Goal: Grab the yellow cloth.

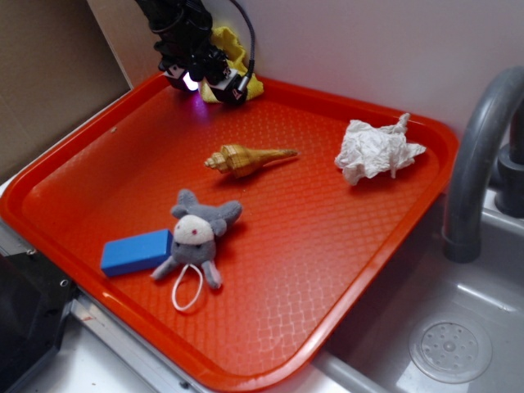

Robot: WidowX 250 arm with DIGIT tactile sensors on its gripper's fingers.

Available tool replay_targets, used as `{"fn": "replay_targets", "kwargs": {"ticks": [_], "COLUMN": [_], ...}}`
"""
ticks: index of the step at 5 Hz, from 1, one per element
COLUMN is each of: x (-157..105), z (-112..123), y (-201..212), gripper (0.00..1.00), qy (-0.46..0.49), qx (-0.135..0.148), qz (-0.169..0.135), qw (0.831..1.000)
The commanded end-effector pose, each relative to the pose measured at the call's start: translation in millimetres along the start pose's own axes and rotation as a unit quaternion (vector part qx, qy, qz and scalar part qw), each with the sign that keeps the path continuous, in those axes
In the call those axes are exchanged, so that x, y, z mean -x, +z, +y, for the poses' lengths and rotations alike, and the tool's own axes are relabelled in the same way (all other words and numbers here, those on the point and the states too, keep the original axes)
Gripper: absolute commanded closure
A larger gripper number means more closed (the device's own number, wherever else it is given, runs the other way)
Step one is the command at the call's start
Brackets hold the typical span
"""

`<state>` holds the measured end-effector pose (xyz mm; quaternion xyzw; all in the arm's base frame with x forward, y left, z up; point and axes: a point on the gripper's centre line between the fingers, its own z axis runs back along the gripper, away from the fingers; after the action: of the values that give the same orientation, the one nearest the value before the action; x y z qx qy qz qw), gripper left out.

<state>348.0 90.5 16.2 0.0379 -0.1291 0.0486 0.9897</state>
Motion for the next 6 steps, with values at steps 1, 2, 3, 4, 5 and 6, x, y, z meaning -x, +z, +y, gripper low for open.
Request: {"fn": "replay_targets", "kwargs": {"ticks": [1,2,3,4,5,6], "x": [1.7,5.5,12.7,32.4,72.3,124.7], "z": [-0.5,-0.8,-4.9,-22.5,-57.2,-76.2], "y": [-4.3,3.9,16.4,57.1,116.9,164.9], "gripper": [1.00,1.00,1.00,1.00,1.00,1.00], "qy": [0.023,0.025,0.051,0.038,-0.048,-0.118], "qx": [0.006,0.008,-0.031,-0.020,0.019,0.040], "qz": [0.010,0.033,0.086,0.138,0.175,0.090], "qw": [1.000,0.999,0.995,0.989,0.983,0.988]}}
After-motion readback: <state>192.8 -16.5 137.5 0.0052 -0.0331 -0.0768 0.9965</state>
